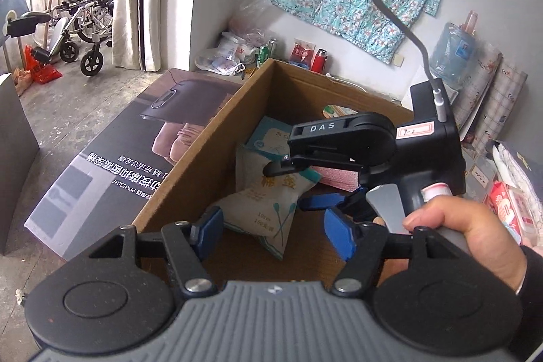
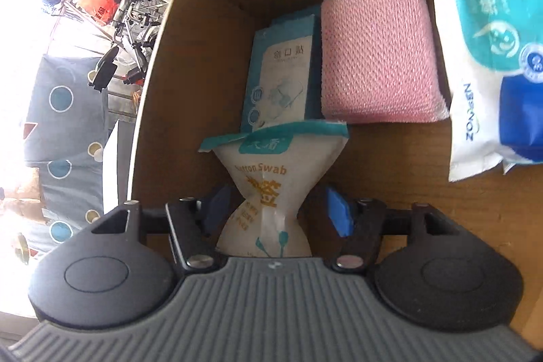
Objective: Organize soft objects
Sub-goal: 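Carry the cotton-swab bag into the cardboard box and open the right gripper, then move the right gripper back to the pink plush toy on the bed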
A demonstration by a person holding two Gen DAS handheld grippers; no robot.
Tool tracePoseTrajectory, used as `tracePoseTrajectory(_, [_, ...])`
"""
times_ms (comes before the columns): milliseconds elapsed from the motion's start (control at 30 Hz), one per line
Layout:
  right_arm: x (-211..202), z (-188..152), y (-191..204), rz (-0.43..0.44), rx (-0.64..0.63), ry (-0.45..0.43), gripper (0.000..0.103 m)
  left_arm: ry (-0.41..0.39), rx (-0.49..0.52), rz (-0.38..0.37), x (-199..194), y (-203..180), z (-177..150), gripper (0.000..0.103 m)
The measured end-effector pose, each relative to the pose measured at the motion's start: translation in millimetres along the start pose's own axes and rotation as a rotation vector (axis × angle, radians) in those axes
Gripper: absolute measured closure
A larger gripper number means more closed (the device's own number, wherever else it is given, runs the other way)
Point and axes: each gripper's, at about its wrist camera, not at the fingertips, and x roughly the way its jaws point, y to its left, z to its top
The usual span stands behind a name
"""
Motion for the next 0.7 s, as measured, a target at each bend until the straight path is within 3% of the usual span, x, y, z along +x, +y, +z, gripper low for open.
tracePoseTrajectory(167, [-50, -2, 12, 0.031, -0.075, -0.086, 0.029, -0.047, 0.020, -0.023, -16, -12, -1, 0.024])
tracePoseTrajectory(400, [-161, -13, -5, 0.127, -0.174, -0.242, 0.023, -0.096, 0.095, -0.105, -44, -49, -11, 0.016])
tracePoseTrajectory(567, [-247, -53, -43, 0.076, -0.227, -0.363, 0.021, -0.095, 0.178, -0.218, -55, -95, -27, 0.013])
tracePoseTrajectory(700, [-306, -77, -89, -0.018, -0.213, -0.425, 0.021, -0.081, 0.258, -0.308, -55, -140, -46, 0.013])
